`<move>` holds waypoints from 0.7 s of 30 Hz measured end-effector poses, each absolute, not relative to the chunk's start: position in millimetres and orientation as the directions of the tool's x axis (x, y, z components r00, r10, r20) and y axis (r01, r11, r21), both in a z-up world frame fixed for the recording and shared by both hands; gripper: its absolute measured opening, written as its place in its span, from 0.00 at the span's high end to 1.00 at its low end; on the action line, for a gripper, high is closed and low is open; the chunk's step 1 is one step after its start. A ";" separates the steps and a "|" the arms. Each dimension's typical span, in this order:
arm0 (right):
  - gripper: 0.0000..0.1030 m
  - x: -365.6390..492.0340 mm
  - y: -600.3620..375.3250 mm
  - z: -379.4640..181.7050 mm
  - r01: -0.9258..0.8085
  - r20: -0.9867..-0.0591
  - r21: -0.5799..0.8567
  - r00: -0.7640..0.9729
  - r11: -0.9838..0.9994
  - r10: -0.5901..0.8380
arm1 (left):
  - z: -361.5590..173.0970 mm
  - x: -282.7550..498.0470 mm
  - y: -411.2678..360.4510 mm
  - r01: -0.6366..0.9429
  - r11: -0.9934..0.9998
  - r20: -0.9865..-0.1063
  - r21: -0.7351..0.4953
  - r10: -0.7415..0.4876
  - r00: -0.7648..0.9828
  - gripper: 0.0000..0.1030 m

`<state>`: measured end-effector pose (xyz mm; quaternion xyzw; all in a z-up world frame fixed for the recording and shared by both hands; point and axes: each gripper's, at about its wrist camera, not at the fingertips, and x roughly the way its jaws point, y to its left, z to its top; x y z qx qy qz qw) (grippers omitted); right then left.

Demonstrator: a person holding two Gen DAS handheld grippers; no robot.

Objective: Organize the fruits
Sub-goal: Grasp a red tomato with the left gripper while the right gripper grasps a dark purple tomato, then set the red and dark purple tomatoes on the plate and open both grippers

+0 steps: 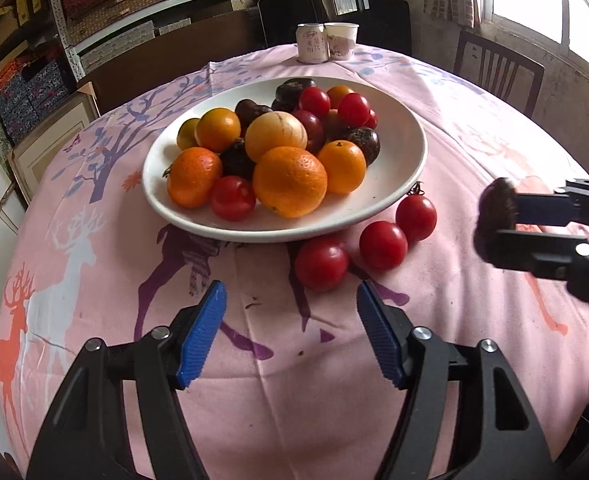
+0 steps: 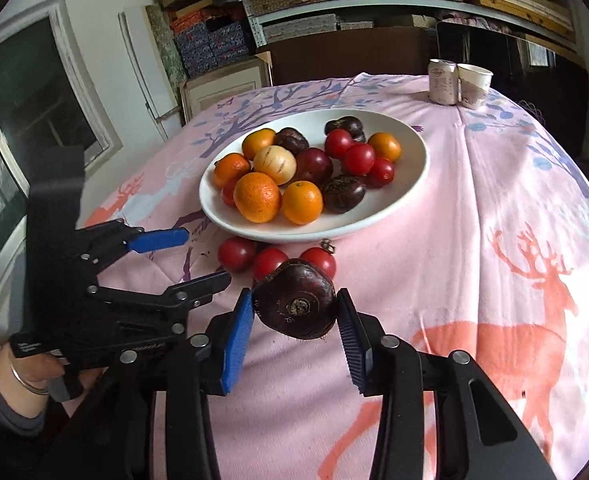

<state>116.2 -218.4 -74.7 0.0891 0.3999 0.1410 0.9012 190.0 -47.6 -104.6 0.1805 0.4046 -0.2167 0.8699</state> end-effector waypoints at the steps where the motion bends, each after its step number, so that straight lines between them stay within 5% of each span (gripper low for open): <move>1: 0.59 113.1 -226.3 -75.2 -0.171 -0.693 0.291 0.641 0.941 0.331 | -106.9 192.4 -51.6 0.528 0.838 -0.787 0.141 -0.229 0.573 0.42; 4: 0.59 102.5 -243.4 -78.1 -0.145 -0.687 0.317 0.646 0.937 0.333 | -112.2 198.8 -59.4 0.531 0.834 -0.794 0.151 -0.217 0.567 0.50; 8: 0.59 100.0 -250.2 -83.2 -0.141 -0.688 0.333 0.640 0.932 0.343 | -114.0 199.0 -69.1 0.566 0.813 -0.799 0.138 -0.246 0.549 0.73; 21: 0.59 102.7 -247.2 -60.0 -0.197 -0.647 0.327 0.666 0.924 0.371 | -78.2 174.1 -34.5 0.536 0.842 -0.727 0.067 -0.327 0.604 0.73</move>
